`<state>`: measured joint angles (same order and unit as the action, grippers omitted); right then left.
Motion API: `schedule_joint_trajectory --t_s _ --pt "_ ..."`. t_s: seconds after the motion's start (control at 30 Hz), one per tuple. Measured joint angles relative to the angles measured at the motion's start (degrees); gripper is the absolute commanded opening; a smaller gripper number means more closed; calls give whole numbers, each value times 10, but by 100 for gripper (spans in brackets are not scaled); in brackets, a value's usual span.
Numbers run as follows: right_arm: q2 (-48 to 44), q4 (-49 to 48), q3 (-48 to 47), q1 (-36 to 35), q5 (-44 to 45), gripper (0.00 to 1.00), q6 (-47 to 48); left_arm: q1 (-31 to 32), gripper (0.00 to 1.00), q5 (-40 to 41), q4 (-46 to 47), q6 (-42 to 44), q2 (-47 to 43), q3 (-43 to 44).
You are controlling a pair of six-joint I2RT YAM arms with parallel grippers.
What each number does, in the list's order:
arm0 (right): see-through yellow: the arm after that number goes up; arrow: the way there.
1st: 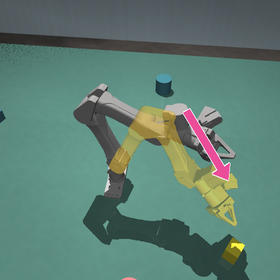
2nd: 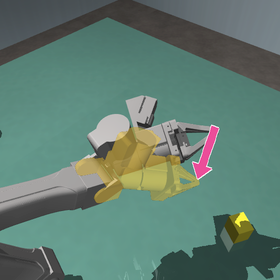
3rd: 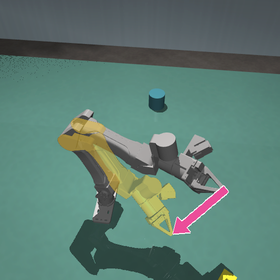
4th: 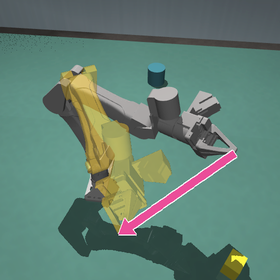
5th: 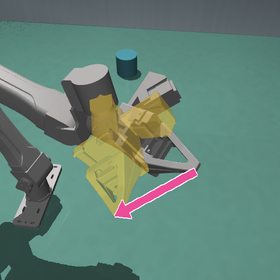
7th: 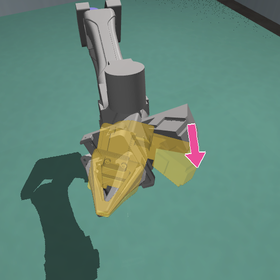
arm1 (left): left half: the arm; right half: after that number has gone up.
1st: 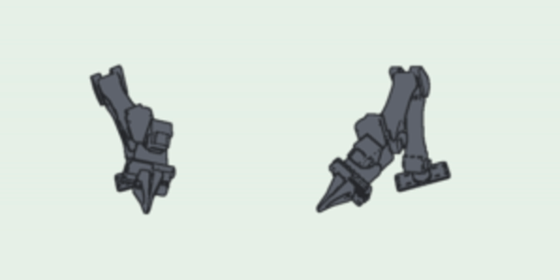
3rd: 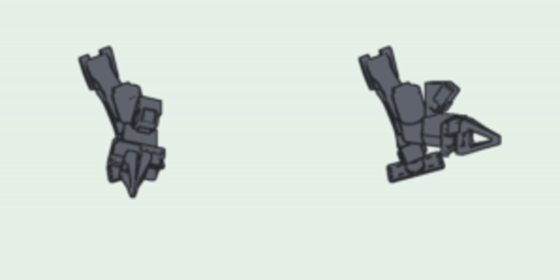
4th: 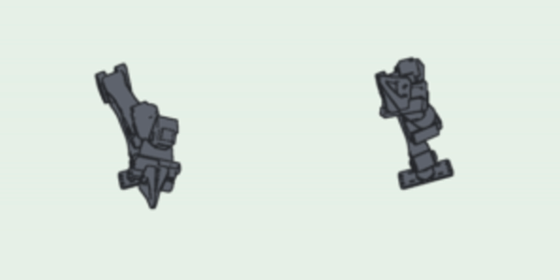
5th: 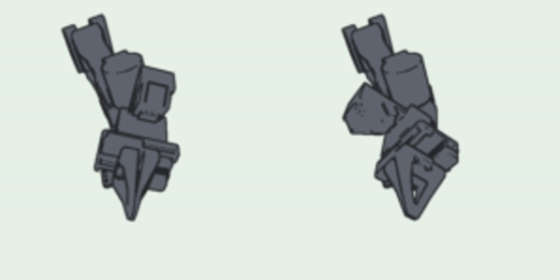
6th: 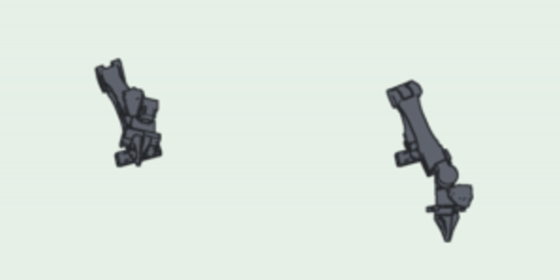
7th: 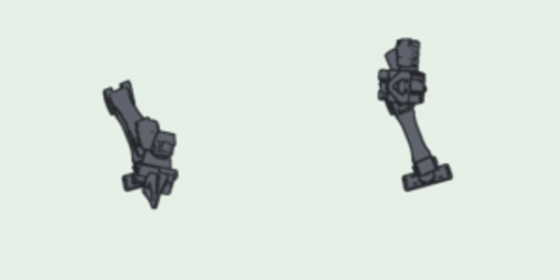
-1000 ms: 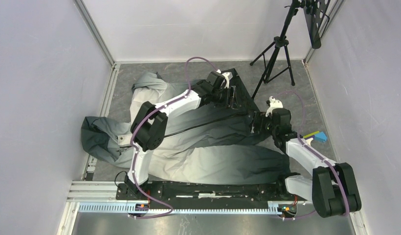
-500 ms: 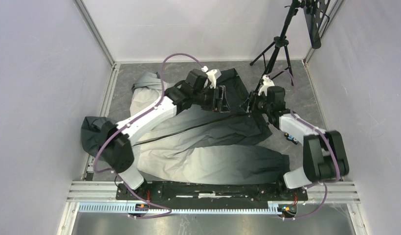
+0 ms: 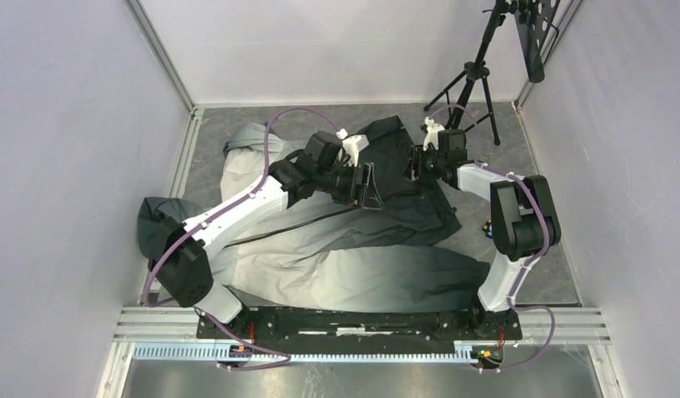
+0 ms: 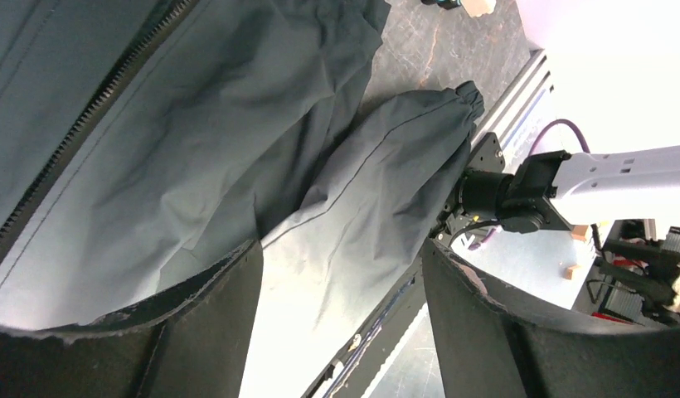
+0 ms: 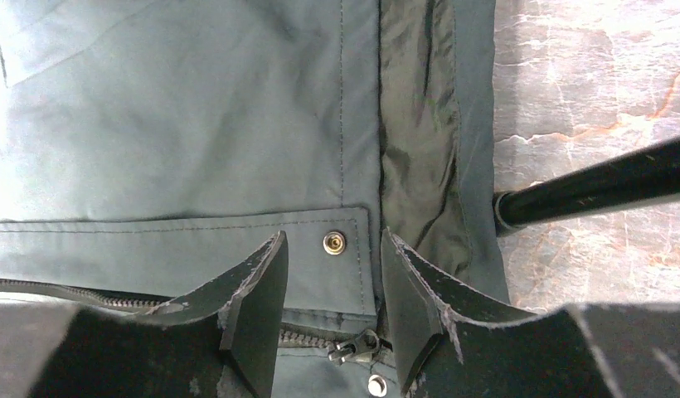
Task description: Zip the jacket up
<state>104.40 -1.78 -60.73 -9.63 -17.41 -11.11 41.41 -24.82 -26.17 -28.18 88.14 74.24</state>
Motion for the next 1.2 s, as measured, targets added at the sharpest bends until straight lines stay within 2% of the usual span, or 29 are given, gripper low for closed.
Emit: schedule_joint_trajectory --t_s 0.37,0.7,0.8,0.93,1.17,1.2 --pt "36 33 -14 0 -8 51 38 0 76 -25 5 0 42 12" --pt "37 18 -8 4 -63 43 33 0 76 -28 4 0 50 23" --pt "37 5 0 5 -83 35 22 0 75 -28 4 0 51 24" --pt "37 -6 2 5 -96 17 15 0 76 -28 4 0 51 24" --pt "26 -2 2 7 -97 0 9 0 82 -33 36 2 79 26" --pt "22 1 2 8 -103 0 8 0 83 -33 43 5 87 28"
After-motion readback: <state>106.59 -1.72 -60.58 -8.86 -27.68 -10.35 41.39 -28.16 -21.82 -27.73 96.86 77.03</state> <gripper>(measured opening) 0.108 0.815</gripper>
